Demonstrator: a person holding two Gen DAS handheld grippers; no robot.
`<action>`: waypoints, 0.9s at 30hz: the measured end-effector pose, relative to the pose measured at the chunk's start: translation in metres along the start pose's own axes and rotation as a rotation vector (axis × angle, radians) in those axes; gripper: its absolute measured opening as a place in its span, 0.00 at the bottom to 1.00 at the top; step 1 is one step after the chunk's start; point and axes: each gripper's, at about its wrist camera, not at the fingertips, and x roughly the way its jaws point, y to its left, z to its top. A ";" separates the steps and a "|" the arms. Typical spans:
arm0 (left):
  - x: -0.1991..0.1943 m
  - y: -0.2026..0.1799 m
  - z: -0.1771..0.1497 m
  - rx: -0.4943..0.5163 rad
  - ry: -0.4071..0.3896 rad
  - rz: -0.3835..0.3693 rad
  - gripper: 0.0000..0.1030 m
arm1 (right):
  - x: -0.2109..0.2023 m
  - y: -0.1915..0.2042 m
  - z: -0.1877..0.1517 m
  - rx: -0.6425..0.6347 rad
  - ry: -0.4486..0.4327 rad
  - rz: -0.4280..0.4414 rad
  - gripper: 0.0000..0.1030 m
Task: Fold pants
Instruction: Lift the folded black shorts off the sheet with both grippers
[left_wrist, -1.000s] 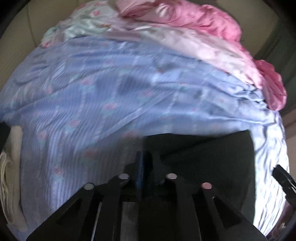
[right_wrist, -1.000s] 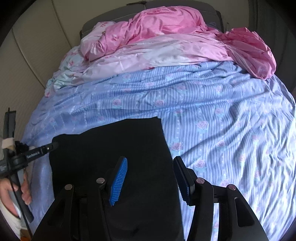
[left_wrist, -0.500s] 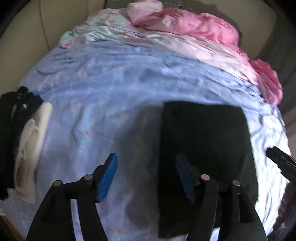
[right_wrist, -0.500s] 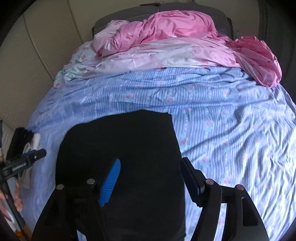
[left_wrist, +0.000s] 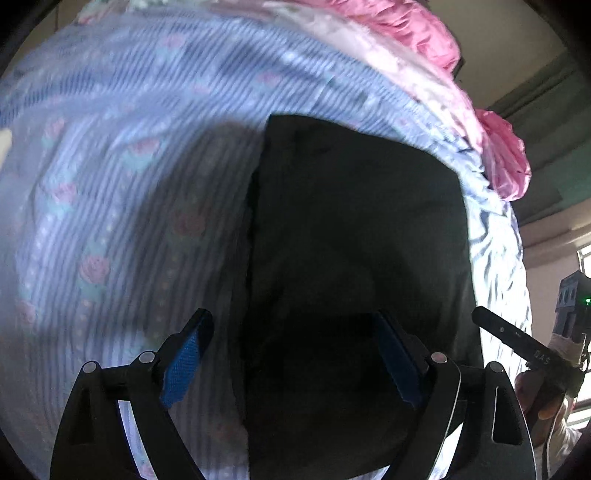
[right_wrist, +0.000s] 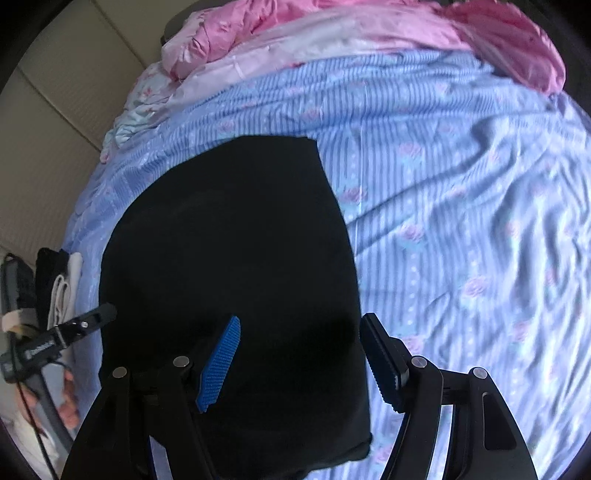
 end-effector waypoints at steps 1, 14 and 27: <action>0.004 0.002 -0.002 -0.006 0.010 -0.007 0.86 | 0.004 -0.001 0.000 0.006 0.011 -0.005 0.67; 0.024 -0.008 -0.004 -0.093 0.059 -0.104 0.53 | 0.040 -0.014 -0.005 0.041 0.080 0.027 0.67; -0.001 -0.018 -0.010 -0.184 0.003 -0.125 0.19 | 0.044 -0.006 -0.003 0.100 0.117 0.072 0.18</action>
